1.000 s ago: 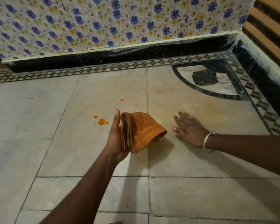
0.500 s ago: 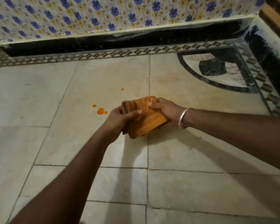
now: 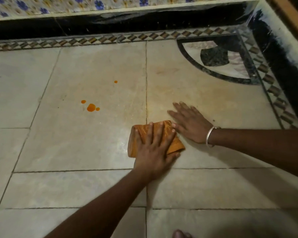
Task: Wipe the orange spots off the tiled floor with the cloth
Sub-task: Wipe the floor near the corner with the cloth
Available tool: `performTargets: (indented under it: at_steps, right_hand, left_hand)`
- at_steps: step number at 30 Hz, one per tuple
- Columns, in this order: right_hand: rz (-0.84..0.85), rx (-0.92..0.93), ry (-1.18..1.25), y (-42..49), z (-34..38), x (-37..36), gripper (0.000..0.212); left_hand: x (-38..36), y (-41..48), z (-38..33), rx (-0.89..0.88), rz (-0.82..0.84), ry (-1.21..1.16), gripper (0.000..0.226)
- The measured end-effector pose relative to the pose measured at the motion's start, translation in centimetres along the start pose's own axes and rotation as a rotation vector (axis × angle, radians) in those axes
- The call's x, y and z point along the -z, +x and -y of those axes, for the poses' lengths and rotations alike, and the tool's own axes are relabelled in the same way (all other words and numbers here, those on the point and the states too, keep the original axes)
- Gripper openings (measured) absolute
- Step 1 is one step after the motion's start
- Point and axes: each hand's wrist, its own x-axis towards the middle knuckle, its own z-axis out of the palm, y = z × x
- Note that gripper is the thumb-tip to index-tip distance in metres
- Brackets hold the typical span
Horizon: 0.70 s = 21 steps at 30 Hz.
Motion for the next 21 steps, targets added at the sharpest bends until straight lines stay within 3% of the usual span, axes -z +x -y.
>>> performTargets:
  at_steps: [3, 8, 13, 16, 18, 21]
  right_hand:
    - [0.07, 0.005, -0.067, -0.4, -0.5, -1.2, 0.075]
    - [0.041, -0.005, -0.075, -0.3, -0.5, -1.4, 0.073]
    - [0.06, -0.014, -0.073, -0.2, -0.2, -1.3, 0.075]
    - [0.101, -0.01, -0.064, -0.2, -0.5, -0.9, 0.081]
    - [0.107, -0.004, -0.067, -0.1, -0.5, -0.5, 0.089]
    - [0.107, -0.026, -0.055, 0.2, -0.5, 0.5, 0.098]
  left_hand:
    - [-0.3, 1.5, 2.1, -0.001, -0.049, 0.085, 0.074]
    - [-0.1, 0.1, 4.0, 0.289, -0.068, 0.074, 0.072]
    - [-1.9, -6.5, -2.4, 0.089, -0.047, 0.032, 0.071]
    - [-1.8, -8.4, -6.1, -0.089, 0.057, 0.009, 0.063]
    - [0.0, -8.1, -6.0, -0.062, 0.122, -0.157, 0.056]
    - [4.9, -6.3, -3.7, 0.236, 0.014, -0.805, 0.035]
